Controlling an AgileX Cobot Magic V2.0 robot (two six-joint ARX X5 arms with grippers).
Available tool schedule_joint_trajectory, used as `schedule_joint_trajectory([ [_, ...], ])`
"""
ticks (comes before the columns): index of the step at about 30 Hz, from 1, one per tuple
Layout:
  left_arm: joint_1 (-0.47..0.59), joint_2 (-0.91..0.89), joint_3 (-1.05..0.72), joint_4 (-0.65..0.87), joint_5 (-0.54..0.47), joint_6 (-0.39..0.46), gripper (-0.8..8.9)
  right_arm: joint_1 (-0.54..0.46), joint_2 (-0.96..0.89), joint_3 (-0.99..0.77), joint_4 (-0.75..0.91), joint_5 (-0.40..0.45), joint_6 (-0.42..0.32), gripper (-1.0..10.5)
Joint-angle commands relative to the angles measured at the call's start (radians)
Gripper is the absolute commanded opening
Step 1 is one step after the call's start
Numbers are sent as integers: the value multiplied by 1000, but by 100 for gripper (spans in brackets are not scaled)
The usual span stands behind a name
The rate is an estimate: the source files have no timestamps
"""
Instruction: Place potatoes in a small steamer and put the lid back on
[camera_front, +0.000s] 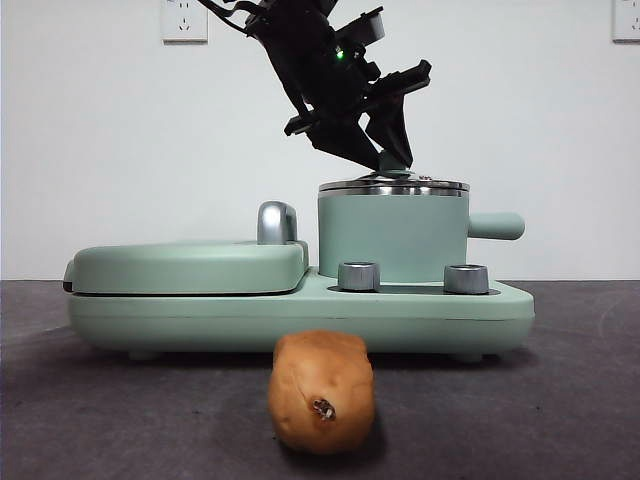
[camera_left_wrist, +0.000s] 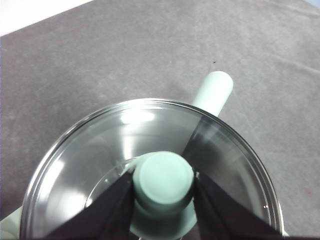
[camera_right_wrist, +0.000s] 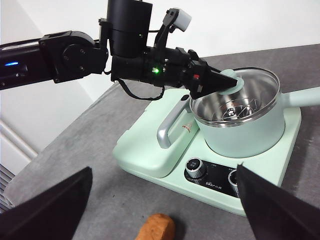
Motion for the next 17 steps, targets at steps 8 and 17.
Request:
schedule_joint_trajectory([
  [8, -10, 16, 39, 19, 7, 5, 86, 3, 7, 11, 9, 1, -5, 460],
  [17, -10, 14, 214, -159, 7, 6, 86, 3, 7, 11, 9, 1, -4, 460],
])
